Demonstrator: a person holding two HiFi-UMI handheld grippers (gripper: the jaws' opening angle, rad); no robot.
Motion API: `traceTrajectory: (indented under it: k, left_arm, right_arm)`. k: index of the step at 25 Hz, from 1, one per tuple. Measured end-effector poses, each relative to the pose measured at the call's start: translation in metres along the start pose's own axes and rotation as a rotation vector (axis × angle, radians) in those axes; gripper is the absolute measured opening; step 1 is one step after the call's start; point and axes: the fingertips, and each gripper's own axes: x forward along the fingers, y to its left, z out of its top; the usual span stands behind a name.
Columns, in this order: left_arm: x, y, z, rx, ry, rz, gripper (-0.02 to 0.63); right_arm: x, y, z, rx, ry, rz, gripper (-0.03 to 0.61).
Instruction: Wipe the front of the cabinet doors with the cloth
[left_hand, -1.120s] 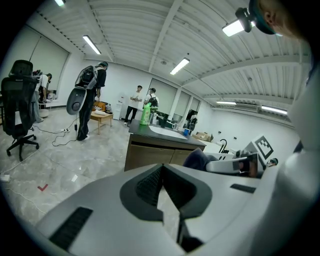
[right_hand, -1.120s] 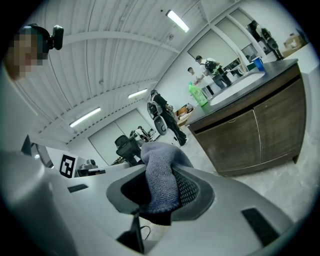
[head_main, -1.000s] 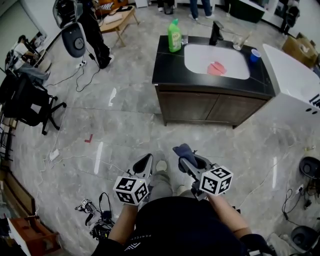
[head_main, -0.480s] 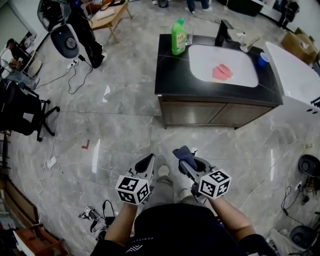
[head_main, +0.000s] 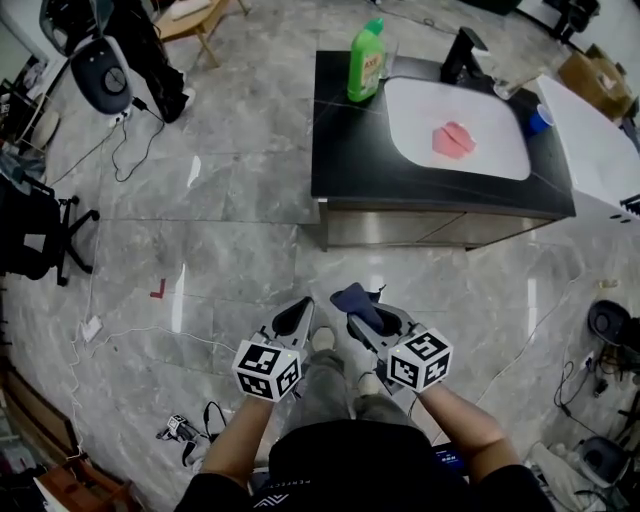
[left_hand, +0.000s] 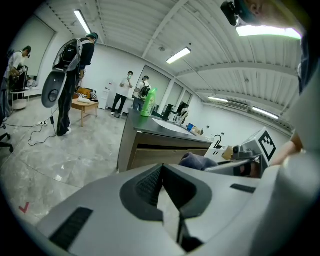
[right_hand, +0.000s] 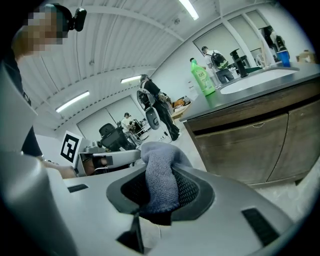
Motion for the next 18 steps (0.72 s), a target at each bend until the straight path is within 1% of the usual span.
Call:
traceTrajectory:
  k: [2, 6, 11, 15, 18]
  left_arm:
    - [0.01, 0.01, 0.003, -0.001, -0.003, -0.009, -0.006]
    - [0.027, 0.033, 0.007, -0.011, -0.017, -0.003, -0.006]
    - [0.042, 0.06, 0.0, -0.025, -0.012, -0.01, -0.006]
    - [0.051, 0.076, -0.007, 0.0, 0.015, -0.008, -0.006]
    - [0.059, 0.08, -0.012, 0.016, 0.022, 0.004, -0.006]
  right_arm:
    - [0.013, -0.002, 0.002, -0.007, 0.013, 0.001, 0.118]
    - [0.038, -0.008, 0.002, -0.001, 0.032, -0.004, 0.12]
    - [0.067, -0.023, -0.001, 0.01, 0.04, -0.031, 0.12]
    - [0.087, -0.031, 0.005, 0.008, 0.01, -0.039, 0.12]
    - [0.096, -0.041, 0.003, 0.01, -0.003, -0.035, 0.12]
